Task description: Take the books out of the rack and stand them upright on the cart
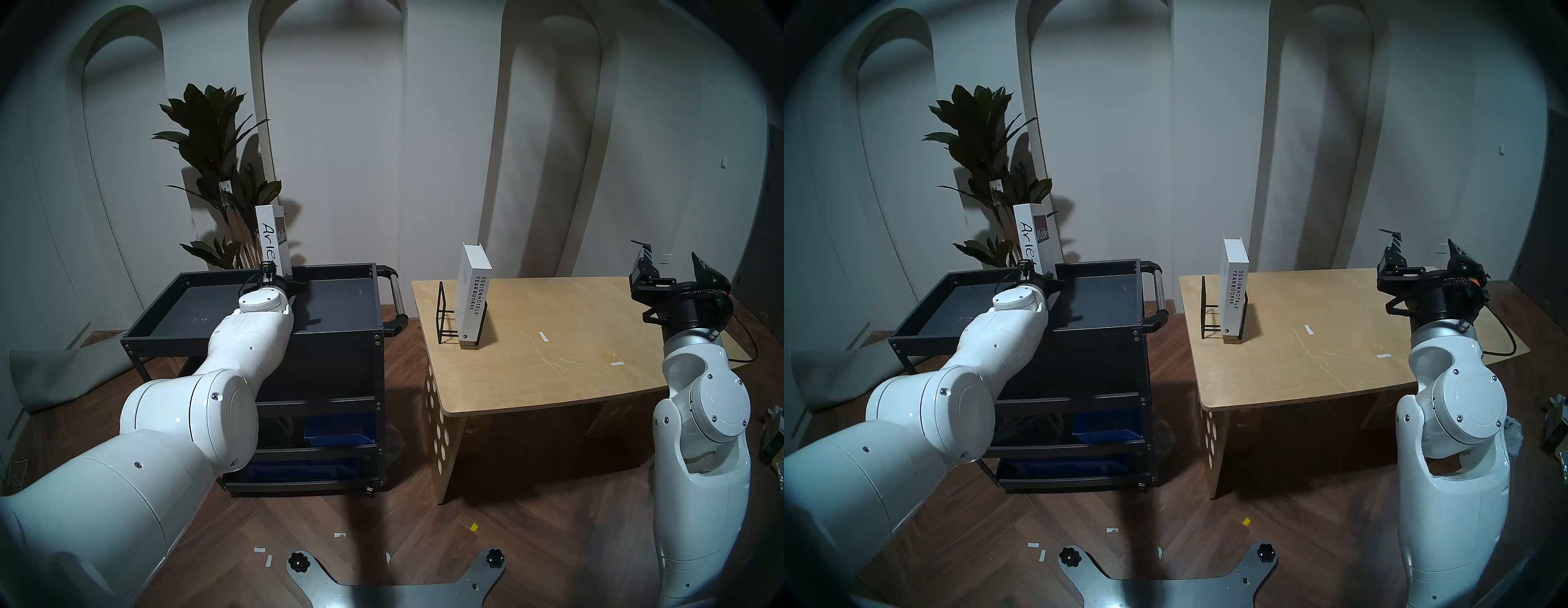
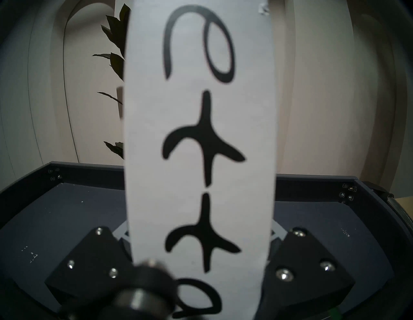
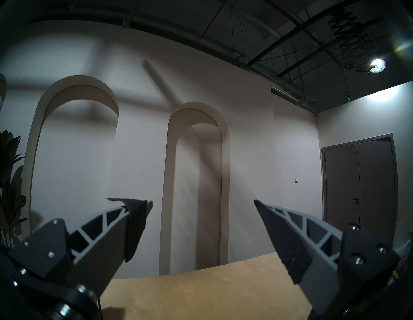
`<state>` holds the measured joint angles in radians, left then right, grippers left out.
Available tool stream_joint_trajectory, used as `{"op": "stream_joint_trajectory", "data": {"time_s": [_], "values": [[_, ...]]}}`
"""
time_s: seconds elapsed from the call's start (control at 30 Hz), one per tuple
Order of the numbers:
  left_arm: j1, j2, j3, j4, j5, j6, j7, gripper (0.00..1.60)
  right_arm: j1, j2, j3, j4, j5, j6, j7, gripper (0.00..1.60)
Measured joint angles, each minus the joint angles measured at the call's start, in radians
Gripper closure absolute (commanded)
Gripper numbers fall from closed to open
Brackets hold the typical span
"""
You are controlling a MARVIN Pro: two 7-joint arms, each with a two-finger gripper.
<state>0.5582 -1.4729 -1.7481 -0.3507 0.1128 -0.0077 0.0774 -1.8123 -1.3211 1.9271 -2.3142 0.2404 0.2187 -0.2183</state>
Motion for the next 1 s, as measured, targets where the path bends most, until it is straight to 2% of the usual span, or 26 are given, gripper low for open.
{"op": "stream_joint_trajectory", "data": {"time_s": [0.27,0.37,0.4,0.6,0.63,0.7,0.73,0.83,0.9,1.0], "values": [[-0.06,0.001,0.029,0.035,0.026,0.112,0.036,1.6,0.012,0.003,0.002,-0.001,0.02,0.029,0.002,0.0],[-0.078,0.002,0.034,0.054,0.031,0.131,0.045,1.6,0.014,0.004,0.005,-0.001,0.025,0.034,0.003,0.0],[-0.087,0.002,0.036,0.064,0.033,0.139,0.049,1.53,0.015,0.004,0.007,-0.002,0.028,0.037,0.003,0.0],[-0.132,0.006,0.037,0.124,0.035,0.163,0.069,1.44,0.021,0.008,0.017,-0.003,0.046,0.051,0.009,0.0],[-0.138,0.007,0.036,0.133,0.035,0.165,0.071,1.28,0.022,0.008,0.019,-0.003,0.049,0.053,0.012,0.0],[-0.142,0.008,0.035,0.14,0.035,0.165,0.073,1.26,0.022,0.009,0.02,-0.004,0.052,0.053,0.014,0.0],[-0.146,0.009,0.035,0.147,0.035,0.165,0.075,1.16,0.023,0.009,0.022,-0.004,0.055,0.053,0.016,0.0],[-0.157,0.014,0.033,0.169,0.035,0.165,0.079,1.09,0.024,0.011,0.027,-0.006,0.064,0.053,0.024,0.0],[-0.16,0.017,0.031,0.177,0.035,0.165,0.079,0.84,0.024,0.011,0.029,-0.006,0.067,0.052,0.026,0.0],[-0.164,0.022,0.028,0.195,0.035,0.166,0.082,0.75,0.024,0.012,0.033,-0.007,0.074,0.051,0.032,0.0]]}}
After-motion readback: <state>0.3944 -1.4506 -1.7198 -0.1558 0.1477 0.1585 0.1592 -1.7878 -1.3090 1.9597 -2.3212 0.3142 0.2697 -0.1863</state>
